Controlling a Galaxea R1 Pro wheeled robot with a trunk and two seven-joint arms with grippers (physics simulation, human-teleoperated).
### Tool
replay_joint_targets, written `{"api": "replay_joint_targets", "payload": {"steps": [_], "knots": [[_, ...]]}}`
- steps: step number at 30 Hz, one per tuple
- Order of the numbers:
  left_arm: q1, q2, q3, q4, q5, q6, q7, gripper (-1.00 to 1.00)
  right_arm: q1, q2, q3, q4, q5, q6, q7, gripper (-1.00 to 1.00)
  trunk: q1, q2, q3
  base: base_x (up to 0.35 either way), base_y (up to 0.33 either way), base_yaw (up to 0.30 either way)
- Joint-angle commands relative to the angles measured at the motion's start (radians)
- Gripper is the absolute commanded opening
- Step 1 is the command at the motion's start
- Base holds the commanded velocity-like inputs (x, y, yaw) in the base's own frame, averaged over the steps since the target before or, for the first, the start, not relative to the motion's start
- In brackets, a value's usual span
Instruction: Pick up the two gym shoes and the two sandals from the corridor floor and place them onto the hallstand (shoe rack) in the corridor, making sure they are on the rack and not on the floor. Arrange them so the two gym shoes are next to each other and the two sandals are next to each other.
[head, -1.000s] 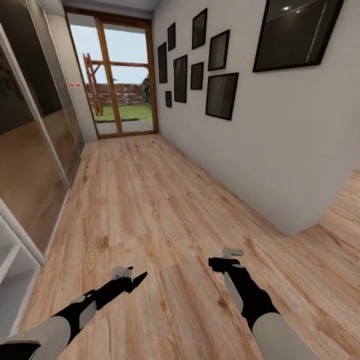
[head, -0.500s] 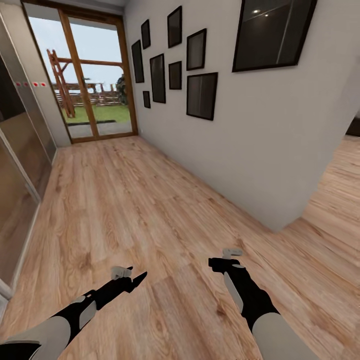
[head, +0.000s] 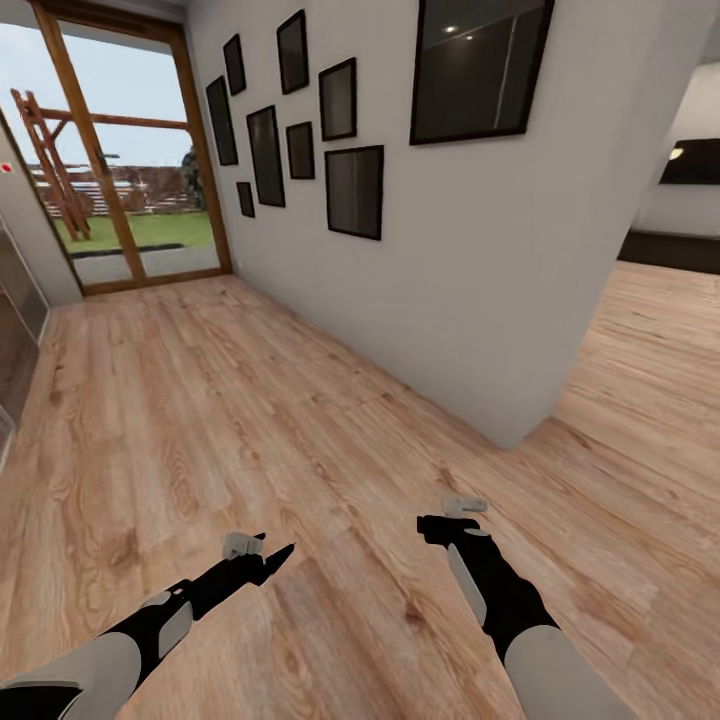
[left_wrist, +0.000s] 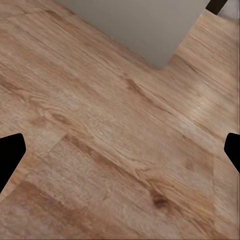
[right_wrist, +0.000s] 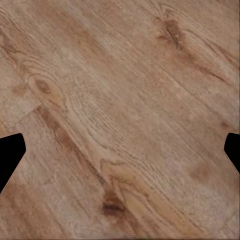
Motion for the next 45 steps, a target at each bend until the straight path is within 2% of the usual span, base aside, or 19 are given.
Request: {"api": "replay_joint_targets", "payload": {"steps": [1,11,28,45], "knots": [[0.000,0.001,-0.005,0.001,0.006,-0.004,-0.003,1.00,-0.001,-0.001,0.004,-0.001,-0.010,0.004,-0.009,1.00,0.000,0.000,-0.001,0.000,0.000,-0.267],[0.000,0.001,-0.006,0.000,0.006,-0.003,-0.003,1.00,-0.001,-0.001,0.004,-0.002,-0.010,0.004,-0.009,1.00,0.000,0.000,-0.001,0.058,0.037,-0.267],[0.000,0.001,-0.005,0.001,0.006,-0.004,-0.003,1.00,-0.001,-0.001,0.005,-0.004,-0.010,0.003,-0.009,1.00,0.000,0.000,-0.001,0.277,0.205,-0.083],[0.000,0.001,-0.005,0.001,0.006,-0.003,-0.003,1.00,-0.001,0.000,0.004,-0.001,-0.010,0.004,-0.009,1.00,0.000,0.000,-0.001,0.256,0.190,-0.253]]}}
